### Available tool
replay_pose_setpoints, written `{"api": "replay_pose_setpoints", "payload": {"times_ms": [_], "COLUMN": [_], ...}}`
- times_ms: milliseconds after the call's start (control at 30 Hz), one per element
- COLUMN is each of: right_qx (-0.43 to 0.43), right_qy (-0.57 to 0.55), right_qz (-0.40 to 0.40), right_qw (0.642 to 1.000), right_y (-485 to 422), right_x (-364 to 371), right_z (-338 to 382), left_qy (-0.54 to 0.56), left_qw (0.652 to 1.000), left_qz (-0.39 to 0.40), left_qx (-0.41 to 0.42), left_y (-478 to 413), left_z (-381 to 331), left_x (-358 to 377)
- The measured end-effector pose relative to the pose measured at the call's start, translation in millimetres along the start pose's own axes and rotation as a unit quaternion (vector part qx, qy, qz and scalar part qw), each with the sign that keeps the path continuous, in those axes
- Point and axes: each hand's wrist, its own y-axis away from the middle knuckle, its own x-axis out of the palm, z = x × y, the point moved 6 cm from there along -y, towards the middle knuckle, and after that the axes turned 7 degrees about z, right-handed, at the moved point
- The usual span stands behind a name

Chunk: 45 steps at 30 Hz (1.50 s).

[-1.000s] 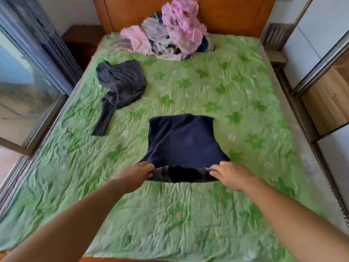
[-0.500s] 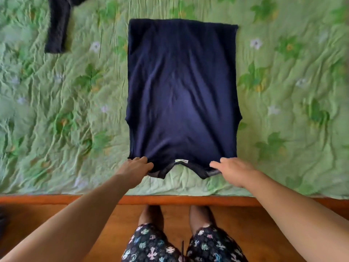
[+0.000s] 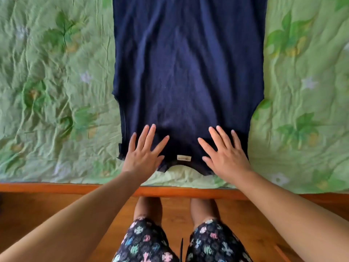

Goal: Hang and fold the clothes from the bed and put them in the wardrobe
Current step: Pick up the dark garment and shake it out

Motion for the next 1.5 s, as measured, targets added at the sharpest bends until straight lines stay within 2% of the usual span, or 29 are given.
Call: {"api": "replay_pose_setpoints", "payload": {"times_ms": [67,167,300,367,433,567,733,900,1067,1200,1333,1433,1500], "right_qx": [0.019,0.039,0.027,0.033,0.067,0.136,0.18,0.176,0.238,0.302,0.396,0.364,0.346], "right_qy": [0.019,0.022,-0.03,-0.027,-0.012,0.035,0.032,0.017,-0.073,-0.135,-0.25,-0.35,-0.354], "right_qz": [0.048,0.067,-0.062,-0.101,-0.079,-0.001,-0.024,-0.049,-0.076,-0.127,-0.216,-0.232,-0.23], "right_qw": [0.998,0.997,0.997,0.994,0.995,0.99,0.983,0.983,0.966,0.935,0.857,0.831,0.838], "right_y": [-10.6,-18.2,-39.7,-69.4,-105.6,-148.2,-171.8,-234.9,-296.8,-326.2,-334.9,-344.6,-348.9], "right_x": [18.4,29.1,-8.7,-32.5,-51.1,-62.3,-86.3,-131.2,-170.0,-205.2,-242.3,-258.0,-267.5], "right_z": [0.2,0.4,-7.1,-21.1,-43.3,-98.9,-141.6,-177.5,-239.7,-288.5,-338.3,-350.0,-348.9], "left_qy": [-0.01,-0.014,0.013,0.022,0.045,0.028,0.046,0.049,0.066,0.136,0.245,0.428,0.453], "left_qw": [1.0,0.999,0.996,0.993,0.991,0.992,0.985,0.984,0.977,0.951,0.901,0.844,0.834], "left_qz": [0.021,0.016,-0.084,-0.106,-0.1,-0.035,-0.071,-0.088,-0.097,-0.136,-0.234,-0.251,-0.243], "left_qx": [-0.02,-0.034,-0.019,-0.035,-0.074,-0.122,-0.152,-0.146,-0.179,-0.24,-0.272,-0.204,-0.2], "left_y": [-10.9,-20.6,-34.5,-59.4,-93.4,-141.8,-174.3,-254.7,-325.9,-353.5,-367.5,-381.0,-386.7], "left_z": [0.7,1.8,7.3,21.5,42.6,84.3,127.4,154.9,176.5,208.3,257.3,285.1,294.7], "left_x": [20.7,28.1,-5.3,-27.2,-48.6,-68.4,-106.6,-167.0,-215.2,-252.0,-290.6,-305.1,-308.3]}}
